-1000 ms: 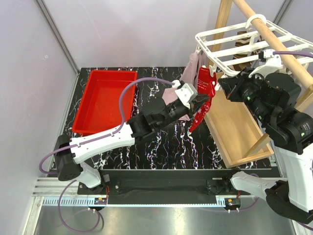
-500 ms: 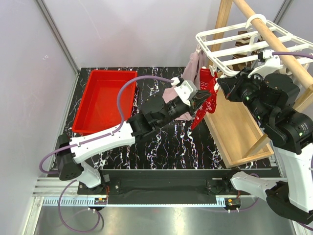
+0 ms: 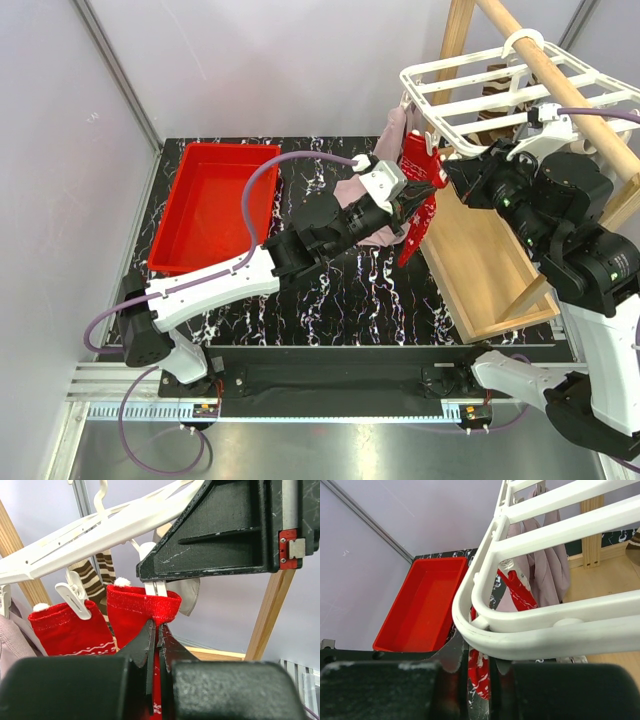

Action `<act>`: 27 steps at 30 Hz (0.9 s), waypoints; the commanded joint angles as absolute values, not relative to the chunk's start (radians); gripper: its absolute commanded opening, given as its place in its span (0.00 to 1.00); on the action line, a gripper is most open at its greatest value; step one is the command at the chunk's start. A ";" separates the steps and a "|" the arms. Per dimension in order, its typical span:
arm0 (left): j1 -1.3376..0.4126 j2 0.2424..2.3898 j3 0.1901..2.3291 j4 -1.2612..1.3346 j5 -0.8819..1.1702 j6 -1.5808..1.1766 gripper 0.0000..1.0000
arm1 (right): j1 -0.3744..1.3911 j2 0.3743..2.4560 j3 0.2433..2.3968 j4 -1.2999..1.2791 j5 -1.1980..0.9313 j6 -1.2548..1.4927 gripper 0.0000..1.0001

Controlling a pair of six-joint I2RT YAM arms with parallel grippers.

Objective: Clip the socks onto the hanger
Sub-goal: Clamp the sock onto the hanger, then reset both arms

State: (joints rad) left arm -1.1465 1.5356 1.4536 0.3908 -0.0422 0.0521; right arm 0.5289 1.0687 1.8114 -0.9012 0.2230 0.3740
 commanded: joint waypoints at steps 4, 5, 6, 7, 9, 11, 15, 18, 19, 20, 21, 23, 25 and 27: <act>-1.152 1.528 1.505 0.456 -0.066 0.029 0.03 | 0.537 1.071 1.789 -0.928 0.107 0.385 0.34; -1.152 1.528 1.503 0.457 -0.066 0.028 0.07 | 0.534 1.066 1.789 -0.927 0.107 0.385 0.37; -1.152 1.526 1.503 0.456 -0.066 0.028 0.10 | 0.535 1.063 1.789 -0.927 0.112 0.385 0.39; -1.152 1.528 1.505 0.454 -0.063 0.023 0.16 | 0.535 1.062 1.789 -0.928 0.112 0.384 0.41; -1.152 1.528 1.503 0.456 -0.063 0.018 0.25 | 0.534 1.057 1.787 -0.928 0.118 0.382 0.47; -1.152 1.528 1.505 0.453 -0.061 0.014 0.42 | 0.535 1.057 1.790 -0.936 0.120 0.379 0.50; -1.152 1.511 1.497 0.428 -0.060 0.014 0.64 | 0.535 1.048 1.804 -0.953 0.118 0.373 0.58; -1.149 1.483 1.482 0.400 -0.081 0.003 0.70 | 0.535 1.040 1.816 -0.985 0.124 0.351 0.71; -1.143 1.476 1.480 0.370 -0.083 -0.015 0.71 | 0.535 1.037 1.819 -0.991 0.118 0.344 0.81; -1.137 1.470 1.480 0.350 -0.083 -0.040 0.71 | 0.534 1.032 1.821 -1.000 0.107 0.327 0.85; -1.129 1.451 1.477 0.315 -0.065 -0.079 0.72 | 0.535 1.023 1.812 -1.020 0.101 0.319 0.90; -1.101 1.424 1.447 0.287 -0.037 -0.121 0.73 | 0.535 1.009 1.790 -1.029 0.042 0.273 1.00; -1.071 1.372 1.405 0.265 -0.006 -0.179 0.76 | 0.535 0.983 1.746 -1.040 0.003 0.240 1.00; -1.052 1.330 1.317 0.264 0.017 -0.222 0.77 | 0.535 0.938 1.685 -1.037 -0.054 0.224 1.00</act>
